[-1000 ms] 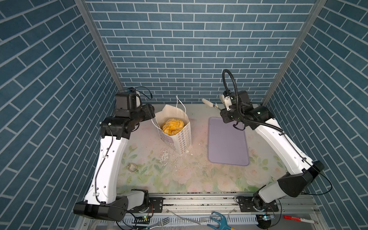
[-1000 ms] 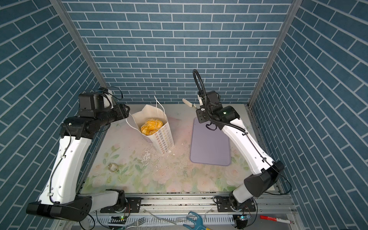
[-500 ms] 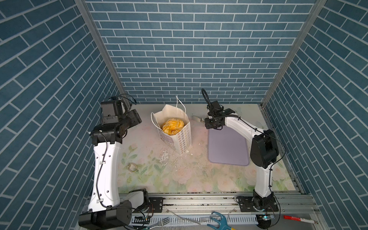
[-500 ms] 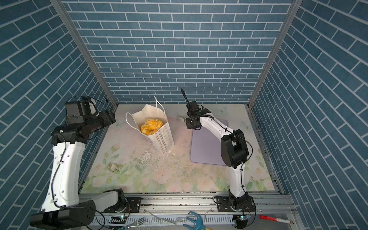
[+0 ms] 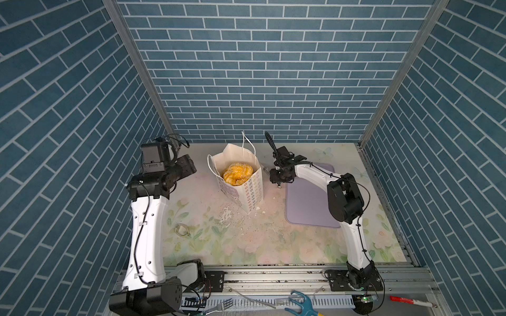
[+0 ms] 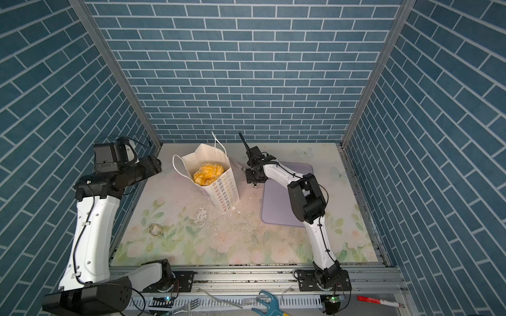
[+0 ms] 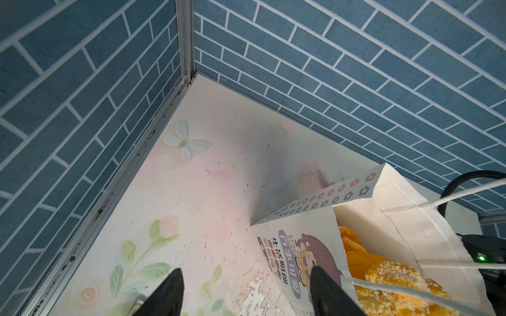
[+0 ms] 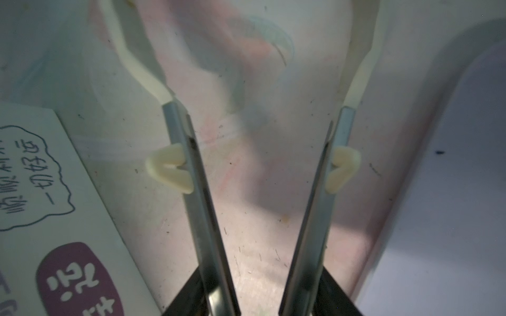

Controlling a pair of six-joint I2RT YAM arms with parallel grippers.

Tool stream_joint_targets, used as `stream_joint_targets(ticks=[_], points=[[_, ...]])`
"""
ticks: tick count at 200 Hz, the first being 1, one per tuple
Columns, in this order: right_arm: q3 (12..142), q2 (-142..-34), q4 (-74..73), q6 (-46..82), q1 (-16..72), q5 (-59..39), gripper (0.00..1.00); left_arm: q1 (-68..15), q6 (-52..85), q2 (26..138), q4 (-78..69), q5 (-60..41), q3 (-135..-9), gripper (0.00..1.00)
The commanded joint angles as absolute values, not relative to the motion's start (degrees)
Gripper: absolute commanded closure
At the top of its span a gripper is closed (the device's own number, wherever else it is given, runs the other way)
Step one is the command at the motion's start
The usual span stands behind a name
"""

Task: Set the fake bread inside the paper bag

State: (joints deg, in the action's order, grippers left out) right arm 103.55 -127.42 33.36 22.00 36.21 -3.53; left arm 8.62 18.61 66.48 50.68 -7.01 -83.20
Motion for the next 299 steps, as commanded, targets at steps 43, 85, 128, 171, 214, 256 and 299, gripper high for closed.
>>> stream_joint_targets(ticks=[43, 85, 128, 171, 214, 256, 299], points=[[101.8, -117.6, 30.5, 21.2, 35.6, -2.5, 0.01, 8.9, 18.8, 65.2, 48.2, -8.2, -79.9, 0.26], [102.0, -109.5, 33.7, 19.0, 34.4, 4.8, 0.01, 9.0, 17.9, 62.9, 47.1, -4.0, -76.9, 0.26], [95.8, -95.3, 36.0, 16.7, 28.4, 16.1, 0.01, 9.0, 18.1, 54.9, 39.6, 4.0, -63.6, 0.26], [66.9, -74.6, 17.9, 12.1, 18.4, 21.6, 0.01, 8.8, 15.4, 48.2, 26.2, 10.3, -45.6, 0.26], [35.5, -66.0, -8.0, 6.3, 9.7, 22.2, 0.01, 4.4, 10.1, 48.3, 4.7, 12.0, -29.5, 0.26], [19.9, -74.9, -39.6, 2.0, 6.7, 18.5, 0.01, -1.2, 5.6, 57.6, -21.2, 13.8, -17.8, 0.27], [16.9, -84.0, -56.2, 0.6, 1.9, 10.1, 0.01, -4.9, 1.0, 68.8, -40.6, 13.1, -15.6, 0.27]])
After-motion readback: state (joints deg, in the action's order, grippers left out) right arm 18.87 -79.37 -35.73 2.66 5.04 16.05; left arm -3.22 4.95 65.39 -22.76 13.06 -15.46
